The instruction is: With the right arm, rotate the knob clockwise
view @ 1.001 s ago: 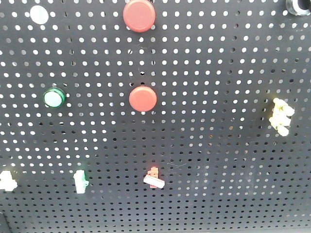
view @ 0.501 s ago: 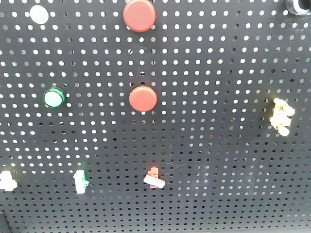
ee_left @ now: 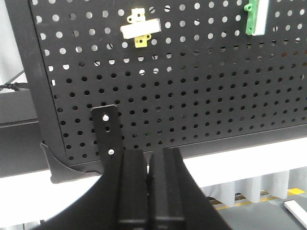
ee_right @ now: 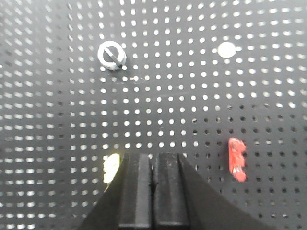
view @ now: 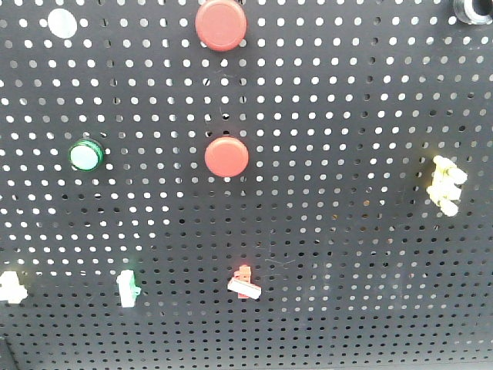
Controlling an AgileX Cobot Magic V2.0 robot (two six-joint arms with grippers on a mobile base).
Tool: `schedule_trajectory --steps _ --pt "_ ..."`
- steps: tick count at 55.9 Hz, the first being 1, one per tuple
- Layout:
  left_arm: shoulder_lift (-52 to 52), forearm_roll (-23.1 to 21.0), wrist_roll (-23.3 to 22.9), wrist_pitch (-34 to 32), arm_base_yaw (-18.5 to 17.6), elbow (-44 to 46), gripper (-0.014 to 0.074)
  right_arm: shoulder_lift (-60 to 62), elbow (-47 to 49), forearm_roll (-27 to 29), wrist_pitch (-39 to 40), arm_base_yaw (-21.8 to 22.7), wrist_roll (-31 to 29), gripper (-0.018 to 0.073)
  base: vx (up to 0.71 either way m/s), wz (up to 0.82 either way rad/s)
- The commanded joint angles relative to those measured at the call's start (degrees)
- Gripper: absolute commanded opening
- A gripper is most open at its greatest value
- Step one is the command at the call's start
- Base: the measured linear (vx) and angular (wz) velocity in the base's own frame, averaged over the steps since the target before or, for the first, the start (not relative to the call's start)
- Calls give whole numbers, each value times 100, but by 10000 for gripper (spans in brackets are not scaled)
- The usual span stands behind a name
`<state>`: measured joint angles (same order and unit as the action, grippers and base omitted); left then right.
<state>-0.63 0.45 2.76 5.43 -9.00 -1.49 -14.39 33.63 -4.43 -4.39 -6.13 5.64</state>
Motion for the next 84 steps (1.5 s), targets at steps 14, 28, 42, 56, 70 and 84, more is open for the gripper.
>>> schedule_trajectory --steps 14,28,42,56,70,84 --pt "-96 -45 -17 -490 -39 -112 3 -923 269 -73 832 4 -31 368 0 0" --pt "-96 -45 -17 -490 -39 -112 3 -1593 705 -728 848 4 -681 365 0 0" --pt "-96 -45 -17 -490 -39 -112 3 -2857 2175 -1399 608 -40 -836 365 0 0" --pt "-96 -45 -17 -490 -39 -112 3 -3867 3562 -2108 369 -592 -1038 365 0 0" --pt "-96 -45 -17 -490 -39 -112 3 -4358 4254 -2151 224 -700 -1080 365 0 0" --pt "-96 -45 -17 -490 -39 -112 3 -4404 4271 -2099 241 -700 -1035 365 0 0"
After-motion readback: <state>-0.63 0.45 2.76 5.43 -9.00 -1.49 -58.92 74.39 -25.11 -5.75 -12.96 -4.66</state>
